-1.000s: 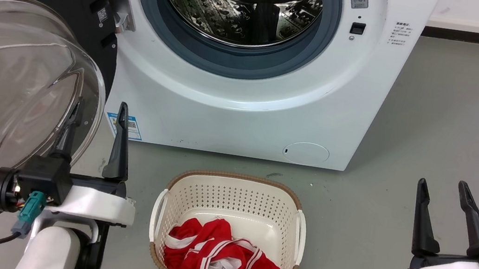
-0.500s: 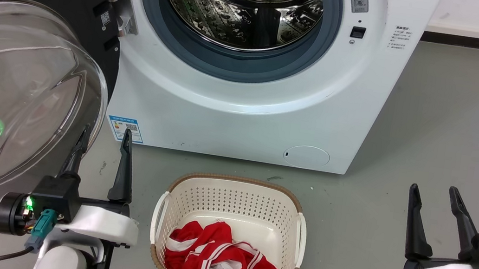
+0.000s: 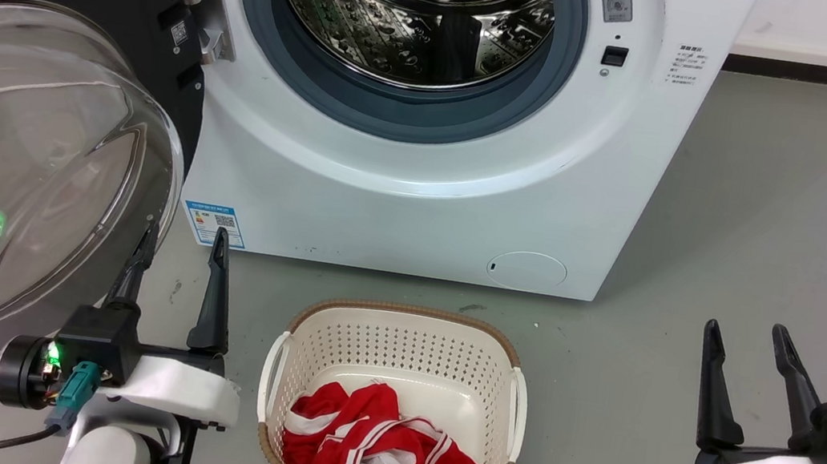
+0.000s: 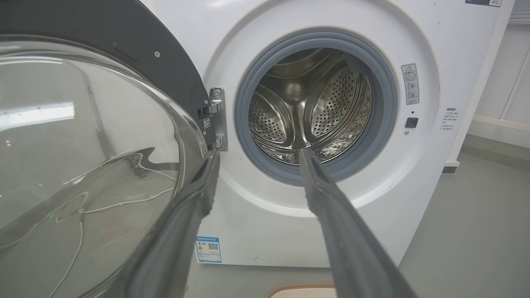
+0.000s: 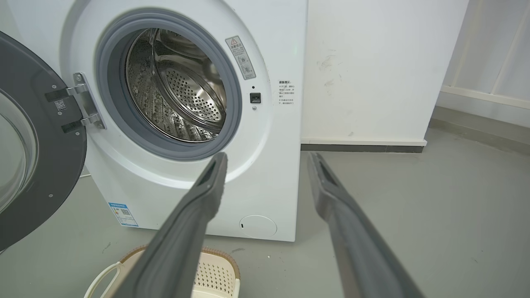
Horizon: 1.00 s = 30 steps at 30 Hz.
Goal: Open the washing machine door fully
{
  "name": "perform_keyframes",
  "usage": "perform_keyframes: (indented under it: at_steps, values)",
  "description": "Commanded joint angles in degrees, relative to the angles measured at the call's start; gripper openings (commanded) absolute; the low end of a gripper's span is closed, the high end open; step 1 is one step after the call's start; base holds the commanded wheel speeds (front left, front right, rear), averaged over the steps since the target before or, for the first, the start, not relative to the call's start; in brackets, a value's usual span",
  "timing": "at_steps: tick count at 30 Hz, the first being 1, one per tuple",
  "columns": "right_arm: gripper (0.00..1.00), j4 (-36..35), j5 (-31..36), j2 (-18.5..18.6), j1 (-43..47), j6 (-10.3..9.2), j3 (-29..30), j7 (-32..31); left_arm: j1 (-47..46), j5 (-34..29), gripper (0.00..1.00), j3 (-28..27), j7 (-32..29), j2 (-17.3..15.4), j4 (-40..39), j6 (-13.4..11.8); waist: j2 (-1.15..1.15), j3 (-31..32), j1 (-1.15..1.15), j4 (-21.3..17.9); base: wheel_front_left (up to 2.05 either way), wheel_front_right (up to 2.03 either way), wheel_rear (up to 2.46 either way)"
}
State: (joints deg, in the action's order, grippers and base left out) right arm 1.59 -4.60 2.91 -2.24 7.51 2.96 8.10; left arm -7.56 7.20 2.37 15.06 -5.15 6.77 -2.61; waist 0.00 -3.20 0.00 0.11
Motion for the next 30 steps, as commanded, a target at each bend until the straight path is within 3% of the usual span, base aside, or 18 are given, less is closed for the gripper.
perform_keyframes:
  at_steps: [1,13,14,30]
  values:
    - [1.0,0.03,-0.22,-0.06,0.43,-0.04,-0.12,0.32,-0.16,-0.46,1.0,-0.18,0.16,0.12,-0.02,0.17,0.0,0.03,0.0,0.0,0.0,0.0,0.0]
    - [1.0,0.1,-0.53,-0.07,0.2,-0.04,-0.34,0.43,0.16,-1.61,1.0,-1.12,0.16,1.02,-0.32,0.73,0.0,-0.06,0.0,0.13,0.0,0.0,0.0]
    - [0.0,0.37,-0.43,0.0,0.08,0.0,-0.25,0.15,0.08,-1.4,0.0,-1.0,-0.01,0.79,0.06,0.63,0.0,-0.05,0.0,0.13,0.0,0.0,0.0]
    - [0.0,3.27,-17.32,0.07,-0.59,0.0,0.36,-2.65,0.41,15.16,0.0,-2.78,-4.47,1.08,2.4,2.44,0.0,0.31,0.0,0.1,0.0,0.0,0.0]
